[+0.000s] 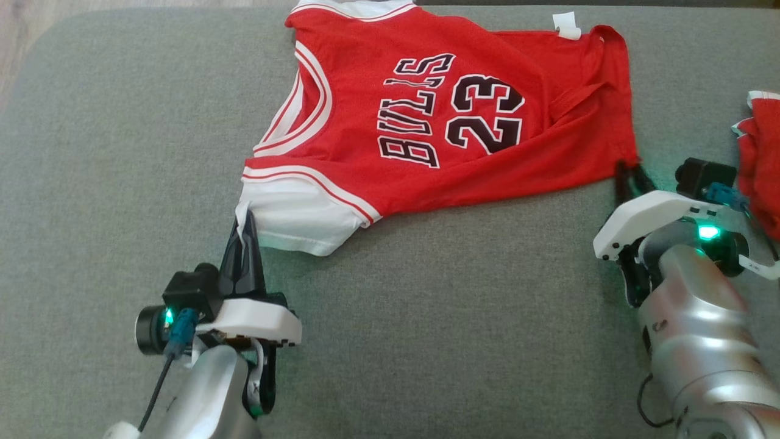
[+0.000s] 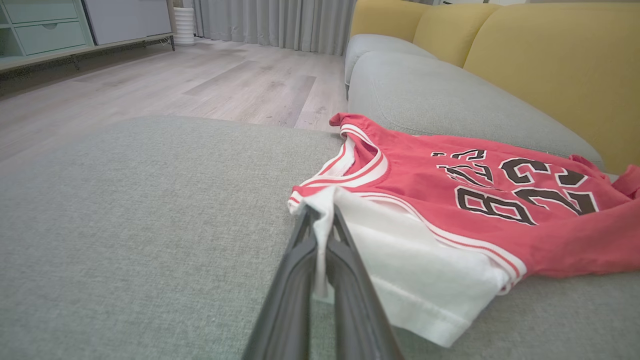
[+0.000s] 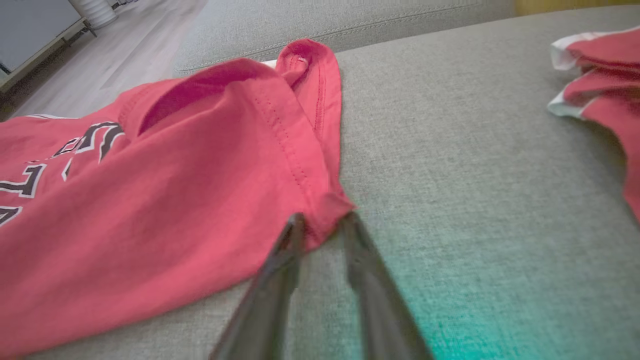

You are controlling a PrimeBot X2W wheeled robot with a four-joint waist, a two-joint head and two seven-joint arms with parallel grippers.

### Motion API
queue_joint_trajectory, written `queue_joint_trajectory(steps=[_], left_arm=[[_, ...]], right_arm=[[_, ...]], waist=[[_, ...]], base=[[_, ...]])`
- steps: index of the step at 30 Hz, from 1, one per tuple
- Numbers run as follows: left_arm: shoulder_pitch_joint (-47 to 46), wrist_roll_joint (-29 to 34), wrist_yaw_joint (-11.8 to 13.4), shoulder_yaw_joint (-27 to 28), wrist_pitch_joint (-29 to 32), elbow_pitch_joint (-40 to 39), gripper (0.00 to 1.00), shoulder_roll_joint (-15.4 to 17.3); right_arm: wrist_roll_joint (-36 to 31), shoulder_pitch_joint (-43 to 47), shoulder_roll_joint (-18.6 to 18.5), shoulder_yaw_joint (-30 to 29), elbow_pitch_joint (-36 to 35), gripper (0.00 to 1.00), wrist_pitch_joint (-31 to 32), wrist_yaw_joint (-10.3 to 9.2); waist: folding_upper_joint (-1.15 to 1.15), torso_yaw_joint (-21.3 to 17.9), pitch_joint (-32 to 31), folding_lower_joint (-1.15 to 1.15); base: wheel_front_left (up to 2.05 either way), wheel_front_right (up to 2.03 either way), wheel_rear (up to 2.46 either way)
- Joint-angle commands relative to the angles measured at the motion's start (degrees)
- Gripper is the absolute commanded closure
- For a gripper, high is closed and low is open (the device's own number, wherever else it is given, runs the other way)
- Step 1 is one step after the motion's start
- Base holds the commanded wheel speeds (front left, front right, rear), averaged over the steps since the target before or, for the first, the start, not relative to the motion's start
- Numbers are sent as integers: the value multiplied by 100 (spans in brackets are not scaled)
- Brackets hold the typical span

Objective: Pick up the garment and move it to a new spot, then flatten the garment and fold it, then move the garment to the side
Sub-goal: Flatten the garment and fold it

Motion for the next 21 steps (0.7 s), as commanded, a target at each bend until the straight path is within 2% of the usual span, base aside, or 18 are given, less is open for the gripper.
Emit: queue_joint_trajectory(steps=[1, 12, 17, 21], left_arm=[[-178, 51, -5, 131, -62, -142, 100, 39], [-66, 47, 13, 238, -62, -102, 100, 37], [39, 51, 25, 423, -62, -269, 100, 51], [109, -28, -38, 633, -62, -527, 100, 59]], right_arm=[[-64, -192, 28, 112, -91, 100, -85, 37], [-298, -75, 28, 34, -4, 100, -380, 37], [217, 42, 28, 417, -108, 100, -462, 37], [1096, 200, 28, 1074, -420, 100, -475, 37]], waist=[[0, -1, -6, 0], [0, -132, -275, 0], [0, -284, -482, 0], [0, -425, -658, 0]], base=[[0, 0, 0], [0, 0, 0], [0, 0, 0], [0, 0, 0]])
